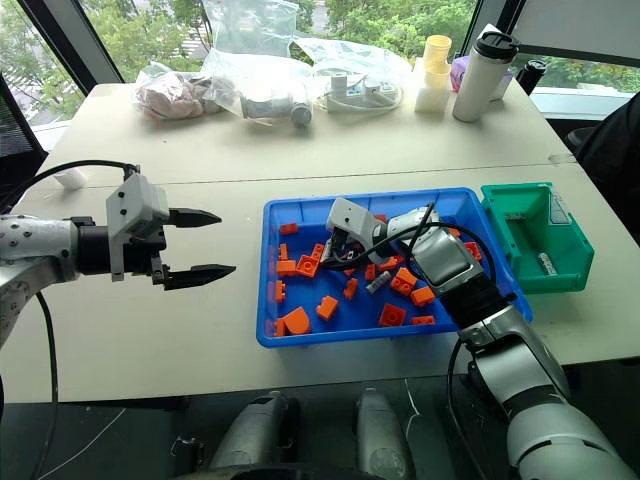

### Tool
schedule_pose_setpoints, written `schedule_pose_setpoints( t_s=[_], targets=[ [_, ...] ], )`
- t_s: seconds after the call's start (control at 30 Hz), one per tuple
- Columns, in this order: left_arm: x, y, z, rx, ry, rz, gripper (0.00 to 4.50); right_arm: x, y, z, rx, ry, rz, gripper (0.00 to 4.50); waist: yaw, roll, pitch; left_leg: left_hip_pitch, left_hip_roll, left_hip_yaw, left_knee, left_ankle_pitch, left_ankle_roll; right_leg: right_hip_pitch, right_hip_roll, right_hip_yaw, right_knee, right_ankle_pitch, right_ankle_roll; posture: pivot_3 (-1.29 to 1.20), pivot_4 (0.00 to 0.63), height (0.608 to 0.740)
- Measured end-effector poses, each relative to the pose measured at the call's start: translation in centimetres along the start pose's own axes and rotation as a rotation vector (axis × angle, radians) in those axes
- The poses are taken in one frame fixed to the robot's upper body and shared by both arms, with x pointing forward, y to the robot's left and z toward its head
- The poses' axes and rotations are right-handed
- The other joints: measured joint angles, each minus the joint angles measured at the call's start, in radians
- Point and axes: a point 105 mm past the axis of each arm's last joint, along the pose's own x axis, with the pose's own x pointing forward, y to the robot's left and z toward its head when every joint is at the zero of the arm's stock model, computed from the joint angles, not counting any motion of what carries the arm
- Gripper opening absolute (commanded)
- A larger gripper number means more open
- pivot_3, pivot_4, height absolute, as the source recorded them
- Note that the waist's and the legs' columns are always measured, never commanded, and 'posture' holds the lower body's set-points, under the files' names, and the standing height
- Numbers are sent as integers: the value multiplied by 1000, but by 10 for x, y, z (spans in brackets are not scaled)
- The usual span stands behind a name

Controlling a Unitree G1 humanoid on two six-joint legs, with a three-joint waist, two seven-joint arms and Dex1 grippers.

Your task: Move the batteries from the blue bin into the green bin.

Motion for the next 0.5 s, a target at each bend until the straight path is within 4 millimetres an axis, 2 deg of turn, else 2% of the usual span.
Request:
schedule_pose_setpoints(
  t_s=[0.17, 0.27, 0.4, 0.43, 0.5],
  targets=[
    [2, -1, -1, 1, 2, -5, 4500, -1, -1, 1, 0, -3, -6, 2187, 0, 0, 0, 0, 0, 0, 0, 0, 0, 0, 0, 0, 0, 0, 0, 0, 150, 740],
    [4, -1, 2, 1, -14, -14, 4500, -12, -7, 4, 6, -12, -37, 2187, 3, 0, 0, 0, 0, 0, 0, 0, 0, 0, 0, 0, 0, 0, 0, 0, 150, 740],
    [9, -2, 16, 4, -95, -42, 4500, -51, -25, 22, 24, -90, -160, 2187, 6, 0, 0, 0, 0, 0, 0, 0, 0, 0, -1, 0, 0, 0, 0, 0, 150, 740],
    [13, 0, 25, 2, -145, -52, 4500, -67, -30, 28, 53, -129, -206, 2187, 10, 0, 0, -1, -1, -1, 0, 0, 0, 0, -1, -1, 0, 0, 0, 0, 150, 740],
    [24, 1, 42, 8, -234, -78, 4500, -111, -45, 40, 92, -207, -352, 2187, 22, 0, 0, -1, -1, -2, 1, 0, 0, 1, -1, -1, 0, 0, 0, 0, 150, 740]
  ],
)
